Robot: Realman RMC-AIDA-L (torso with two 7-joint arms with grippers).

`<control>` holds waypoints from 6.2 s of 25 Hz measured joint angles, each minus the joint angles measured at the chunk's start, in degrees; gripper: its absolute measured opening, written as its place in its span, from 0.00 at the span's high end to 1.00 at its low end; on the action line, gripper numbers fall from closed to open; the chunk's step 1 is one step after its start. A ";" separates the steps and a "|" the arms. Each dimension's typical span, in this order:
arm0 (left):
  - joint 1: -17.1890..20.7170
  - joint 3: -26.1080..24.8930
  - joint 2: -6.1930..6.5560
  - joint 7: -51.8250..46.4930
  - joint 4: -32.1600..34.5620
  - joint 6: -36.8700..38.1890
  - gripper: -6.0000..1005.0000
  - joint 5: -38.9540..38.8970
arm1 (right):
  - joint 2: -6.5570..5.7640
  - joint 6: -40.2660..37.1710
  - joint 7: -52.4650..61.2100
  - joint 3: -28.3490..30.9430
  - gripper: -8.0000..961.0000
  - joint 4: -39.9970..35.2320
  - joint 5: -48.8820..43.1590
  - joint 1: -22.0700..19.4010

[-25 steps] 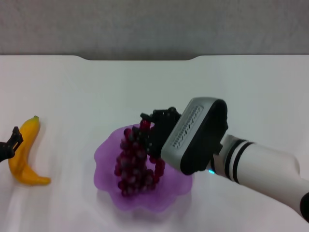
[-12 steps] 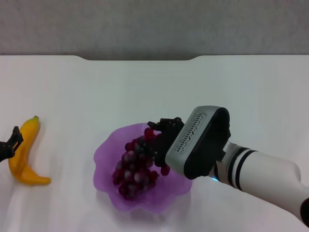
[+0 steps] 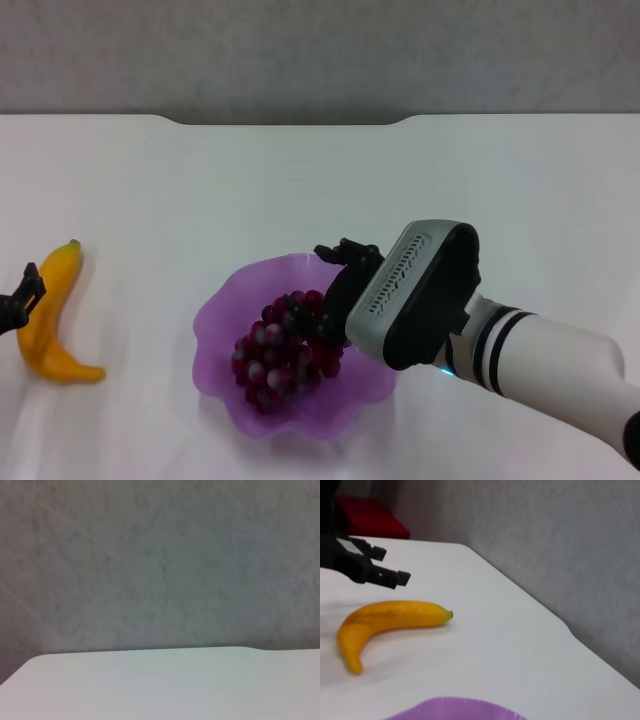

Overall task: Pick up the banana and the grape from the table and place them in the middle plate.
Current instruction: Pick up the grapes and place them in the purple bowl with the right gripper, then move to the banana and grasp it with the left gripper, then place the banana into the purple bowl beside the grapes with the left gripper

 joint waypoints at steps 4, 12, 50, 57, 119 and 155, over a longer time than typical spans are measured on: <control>0.14 0.00 0.00 0.00 0.13 0.00 0.11 0.00 | -0.02 0.32 0.07 -0.05 0.26 -3.18 -0.06 -1.51; 0.32 0.00 0.00 0.00 0.13 0.00 0.11 0.00 | -0.17 -0.36 -1.74 3.05 0.26 -8.99 -2.37 -4.91; -1.62 -1.57 0.00 -0.10 -4.37 3.98 0.11 0.77 | -0.57 -35.37 16.37 20.07 0.98 25.10 -0.88 -15.23; -4.29 -8.40 0.10 0.74 -1.29 -7.48 0.11 -0.94 | -0.60 -35.63 18.84 18.09 0.99 24.34 -4.41 -14.02; -2.05 -5.88 -0.35 5.96 -2.51 -15.15 0.45 5.71 | -0.51 -35.64 18.85 16.13 0.99 22.31 -4.53 -14.46; -1.19 -6.75 16.59 5.29 -42.94 -2.62 0.51 31.01 | -0.55 -35.49 18.95 16.13 0.99 27.31 -4.53 -12.74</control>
